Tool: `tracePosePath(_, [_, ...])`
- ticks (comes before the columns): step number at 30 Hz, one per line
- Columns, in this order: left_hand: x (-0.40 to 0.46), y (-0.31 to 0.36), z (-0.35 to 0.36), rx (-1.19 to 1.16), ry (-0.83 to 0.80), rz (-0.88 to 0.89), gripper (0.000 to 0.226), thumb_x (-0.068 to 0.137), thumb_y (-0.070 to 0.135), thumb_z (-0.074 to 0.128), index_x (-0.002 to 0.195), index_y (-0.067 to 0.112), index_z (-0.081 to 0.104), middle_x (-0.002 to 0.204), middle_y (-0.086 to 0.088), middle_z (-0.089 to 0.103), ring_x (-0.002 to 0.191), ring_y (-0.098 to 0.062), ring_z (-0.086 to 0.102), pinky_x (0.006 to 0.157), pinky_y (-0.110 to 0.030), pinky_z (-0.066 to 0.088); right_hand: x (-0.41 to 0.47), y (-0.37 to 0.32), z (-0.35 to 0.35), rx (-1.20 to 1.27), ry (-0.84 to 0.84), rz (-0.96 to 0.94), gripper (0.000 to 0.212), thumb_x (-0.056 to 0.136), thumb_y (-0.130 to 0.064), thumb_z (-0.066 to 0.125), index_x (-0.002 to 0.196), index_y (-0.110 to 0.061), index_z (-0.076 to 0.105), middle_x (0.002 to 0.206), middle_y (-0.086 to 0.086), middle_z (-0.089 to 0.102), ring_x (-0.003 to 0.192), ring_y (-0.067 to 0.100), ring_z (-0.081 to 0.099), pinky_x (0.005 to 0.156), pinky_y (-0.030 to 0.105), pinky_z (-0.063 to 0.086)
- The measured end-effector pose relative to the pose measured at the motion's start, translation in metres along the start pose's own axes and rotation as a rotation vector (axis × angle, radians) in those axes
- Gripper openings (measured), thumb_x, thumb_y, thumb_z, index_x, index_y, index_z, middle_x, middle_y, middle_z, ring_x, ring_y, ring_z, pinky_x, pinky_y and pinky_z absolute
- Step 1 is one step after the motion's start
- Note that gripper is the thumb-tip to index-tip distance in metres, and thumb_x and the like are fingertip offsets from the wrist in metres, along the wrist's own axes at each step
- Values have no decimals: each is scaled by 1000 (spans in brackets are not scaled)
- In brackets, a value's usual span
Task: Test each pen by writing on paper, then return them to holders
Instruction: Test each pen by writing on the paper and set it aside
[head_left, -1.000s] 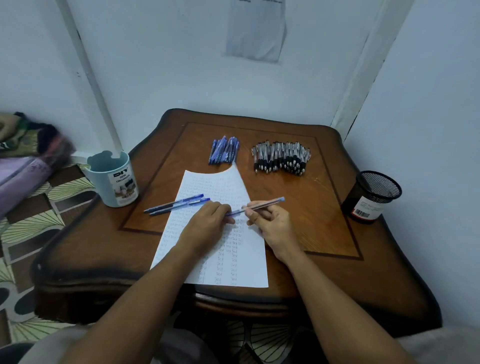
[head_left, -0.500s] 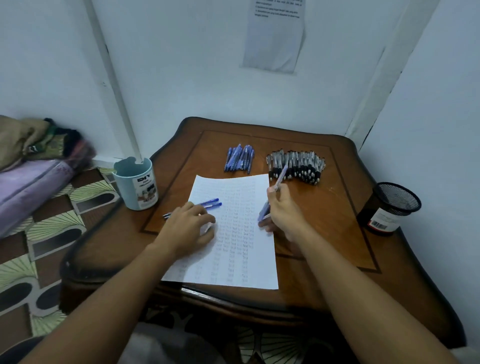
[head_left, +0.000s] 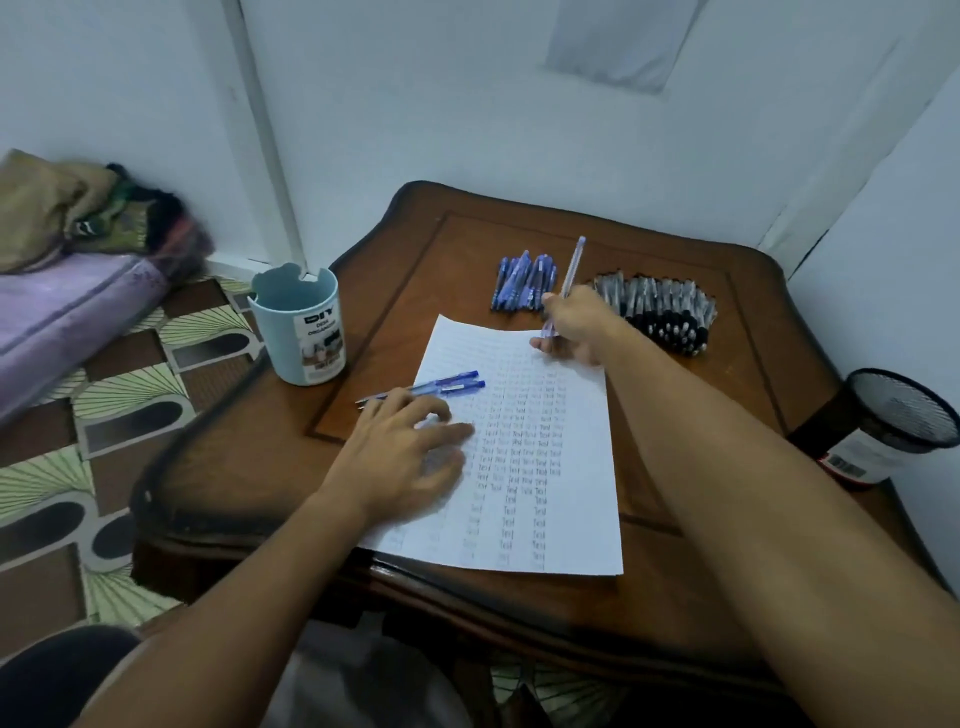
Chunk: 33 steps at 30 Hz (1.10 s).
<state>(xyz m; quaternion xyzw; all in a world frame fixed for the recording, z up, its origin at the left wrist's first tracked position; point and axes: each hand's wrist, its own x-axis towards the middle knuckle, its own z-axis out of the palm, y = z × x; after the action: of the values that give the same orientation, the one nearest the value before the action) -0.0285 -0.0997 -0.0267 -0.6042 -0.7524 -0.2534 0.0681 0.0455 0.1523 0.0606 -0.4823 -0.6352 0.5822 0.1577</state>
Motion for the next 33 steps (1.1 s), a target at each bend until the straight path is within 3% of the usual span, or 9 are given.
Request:
tracePosePath(4, [3,-2,-1,-63,-25,-42,36,89,56,47,112,42,71,113,17,58,104,-10,43,89,-32,28,33,-6,8,-33,89,-16,12,103,-11,54,99,-1,51,77,13,53,54,16,52,43,24,39])
tracePosePath(8, [3,-6,2,-81,-17,-57,35,89,57,51,112,41,72,113,18,58,103,-9,42,89,-34,32,51,-11,12,19,60,20,18,98,7,54,114,0,54,93,12,56,67,14,57,46,16,50])
tracePosePath(12, [2,-5,-1,-88,-52,-69,41,89,62,48,115,40,70,117,19,57,109,-7,40,94,-36,33,63,-6,14,-46,118,-23,21,94,-3,65,114,1,58,104,12,65,72,17,70,69,25,61])
tracePosePath(16, [0,-4,-3,-106,-85,-81,48,86,70,46,118,41,68,119,20,53,114,-4,37,100,-37,29,65,2,13,-264,175,-104,21,95,-19,68,107,-3,61,93,9,68,59,10,67,52,21,49])
tracePosePath(18, [0,-3,-4,-108,-86,-80,49,85,70,46,118,41,68,120,20,52,115,-4,37,101,-37,28,68,4,11,-369,202,-132,25,93,-21,71,104,-1,61,84,10,68,69,18,71,61,29,52])
tracePosePath(21, [0,-4,-4,-106,-82,-77,49,85,70,47,118,41,68,120,20,53,115,-4,37,100,-38,29,68,4,8,-481,218,-158,32,88,-17,76,107,3,62,98,19,72,95,31,72,80,38,57])
tracePosePath(26, [1,-5,-4,-99,-72,-72,50,86,71,46,118,40,69,119,19,53,113,-4,38,100,-37,30,57,3,10,-571,212,-219,20,93,-13,69,108,-5,60,112,20,67,98,33,69,90,46,57])
tracePosePath(29, [1,-4,-3,-97,-55,-67,48,86,70,47,116,40,70,118,19,55,112,-5,39,99,-39,31,31,9,19,-639,152,-356,28,98,-14,61,125,-8,61,126,14,62,109,26,63,96,30,48])
tracePosePath(33, [0,-2,-3,-44,-46,-62,48,86,70,46,116,39,70,116,18,57,109,-5,38,98,-37,32,-15,23,41,-769,-162,-626,29,101,-13,56,130,-13,63,123,7,63,111,20,60,88,24,41])
